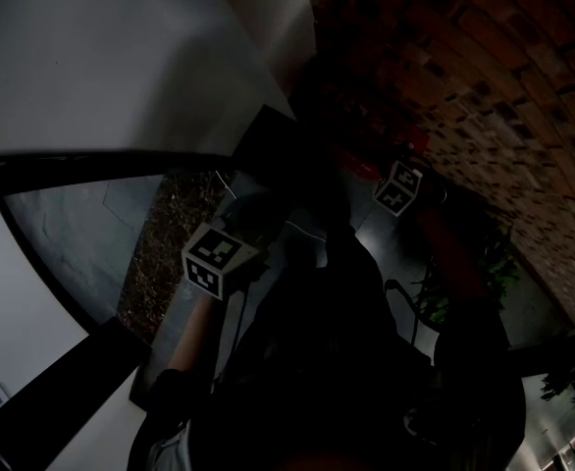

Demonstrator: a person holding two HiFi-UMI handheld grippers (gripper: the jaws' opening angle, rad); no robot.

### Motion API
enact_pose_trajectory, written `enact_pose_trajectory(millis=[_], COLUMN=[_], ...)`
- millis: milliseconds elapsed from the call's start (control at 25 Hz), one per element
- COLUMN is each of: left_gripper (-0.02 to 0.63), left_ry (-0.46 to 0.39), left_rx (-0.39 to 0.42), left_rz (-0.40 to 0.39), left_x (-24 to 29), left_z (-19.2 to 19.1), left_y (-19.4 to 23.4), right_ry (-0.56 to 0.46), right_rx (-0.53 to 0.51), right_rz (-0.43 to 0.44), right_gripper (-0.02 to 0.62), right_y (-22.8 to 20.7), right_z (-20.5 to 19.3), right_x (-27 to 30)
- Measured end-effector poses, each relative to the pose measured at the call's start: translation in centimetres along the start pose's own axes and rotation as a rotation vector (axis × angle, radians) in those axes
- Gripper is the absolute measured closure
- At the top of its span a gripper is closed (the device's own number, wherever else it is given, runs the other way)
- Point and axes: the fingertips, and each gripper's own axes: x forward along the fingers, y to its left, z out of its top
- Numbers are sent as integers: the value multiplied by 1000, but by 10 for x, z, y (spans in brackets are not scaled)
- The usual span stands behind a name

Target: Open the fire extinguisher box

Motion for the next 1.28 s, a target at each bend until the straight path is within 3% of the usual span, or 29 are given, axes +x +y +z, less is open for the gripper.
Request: enact_pose_trajectory(millis=[200, 960, 1280], left_gripper=[604, 604, 604], left_ry=[-4, -29, -22], left_rx=[8, 28, 48], left_rz=[7, 40, 47], left_x=[2, 36, 45], left_z=[7, 40, 51], left_y=[-3, -28, -34], right_ry=[-43, -157, -172], right_rx=[3, -2, 41], right_rz=[-49, -156, -264], right_gripper=[499, 522, 525], right_y=[-22, -83, -123], right_z=[-1, -5, -14], right_x=[-19, -47, -45])
